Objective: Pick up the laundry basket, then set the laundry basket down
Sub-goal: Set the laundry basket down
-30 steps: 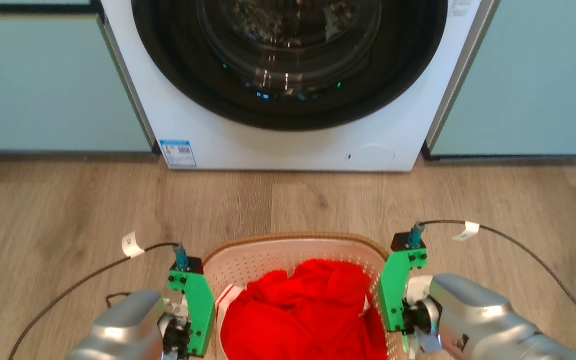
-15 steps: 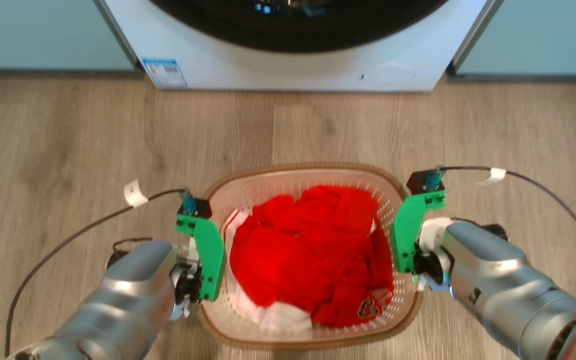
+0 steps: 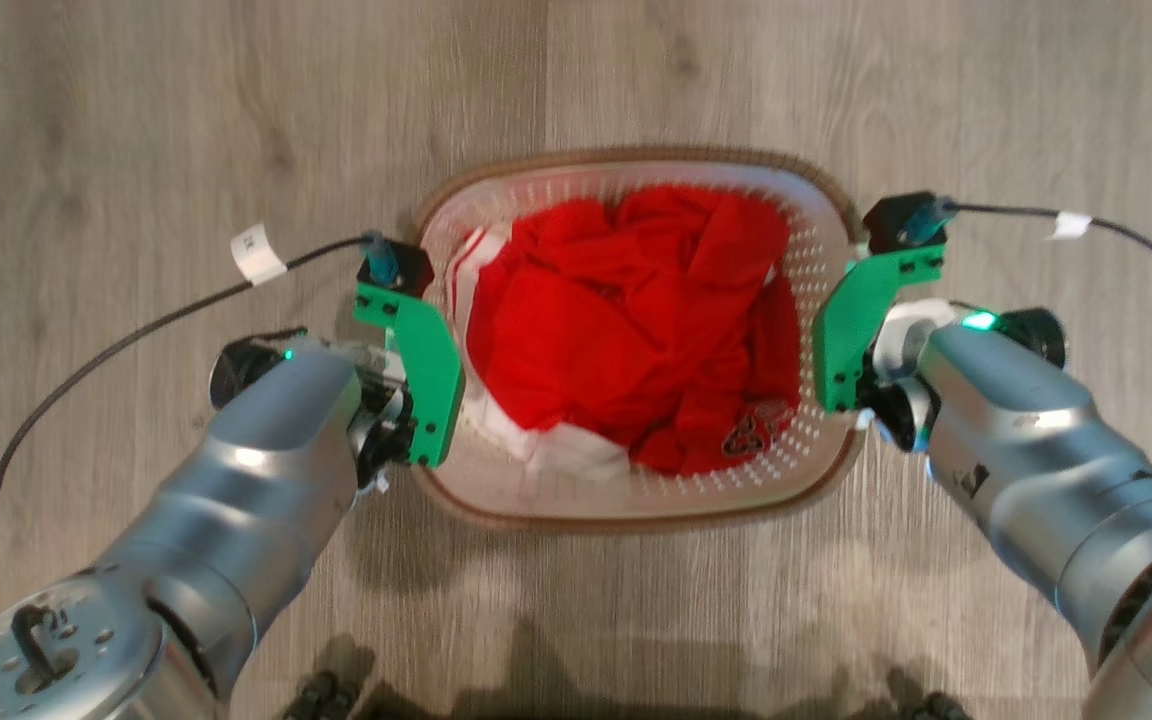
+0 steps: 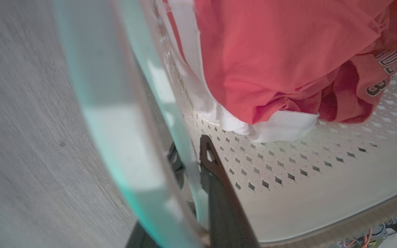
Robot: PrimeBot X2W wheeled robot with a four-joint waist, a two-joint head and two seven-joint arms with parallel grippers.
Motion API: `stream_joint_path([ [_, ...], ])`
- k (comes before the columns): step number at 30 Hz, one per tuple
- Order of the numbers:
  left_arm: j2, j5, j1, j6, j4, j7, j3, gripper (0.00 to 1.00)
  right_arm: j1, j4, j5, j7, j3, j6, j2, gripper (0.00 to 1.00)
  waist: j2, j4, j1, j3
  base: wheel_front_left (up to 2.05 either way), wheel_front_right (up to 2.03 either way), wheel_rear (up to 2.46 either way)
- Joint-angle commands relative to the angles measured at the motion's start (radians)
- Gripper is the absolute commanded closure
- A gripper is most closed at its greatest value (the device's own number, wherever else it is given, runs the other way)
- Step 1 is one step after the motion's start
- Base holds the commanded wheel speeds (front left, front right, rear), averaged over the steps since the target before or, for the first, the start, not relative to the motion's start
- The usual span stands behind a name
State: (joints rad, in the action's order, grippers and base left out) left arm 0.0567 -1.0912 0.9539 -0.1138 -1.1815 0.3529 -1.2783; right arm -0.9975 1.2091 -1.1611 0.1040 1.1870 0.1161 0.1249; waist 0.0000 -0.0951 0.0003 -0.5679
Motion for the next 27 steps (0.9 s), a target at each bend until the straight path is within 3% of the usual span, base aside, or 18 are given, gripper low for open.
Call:
stream_joint_path([
  [1,-0.006,0.026,0.021,-0.007,0.035,-0.018,0.002,1.0,-0.011,-0.012,0.017,-0.032,0.001,0.015,-0.019,1.0,0.0,-0.007,-0.0003,-0.08,0.0,0.0,0.0],
  [16,-0.006,0.103,0.071,0.048,0.095,-0.135,-0.001,1.0,-0.039,0.048,0.005,-0.109,-0.027,0.015,-0.046,1.0,0.0,-0.02,-0.0003,-0.25,0.0,0.0,0.0],
  [27,-0.006,0.155,0.105,0.048,0.098,-0.154,-0.002,1.0,-0.042,0.071,-0.003,-0.121,-0.043,0.015,-0.06,1.0,0.0,-0.019,-0.0003,-0.299,0.0,0.0,0.0],
])
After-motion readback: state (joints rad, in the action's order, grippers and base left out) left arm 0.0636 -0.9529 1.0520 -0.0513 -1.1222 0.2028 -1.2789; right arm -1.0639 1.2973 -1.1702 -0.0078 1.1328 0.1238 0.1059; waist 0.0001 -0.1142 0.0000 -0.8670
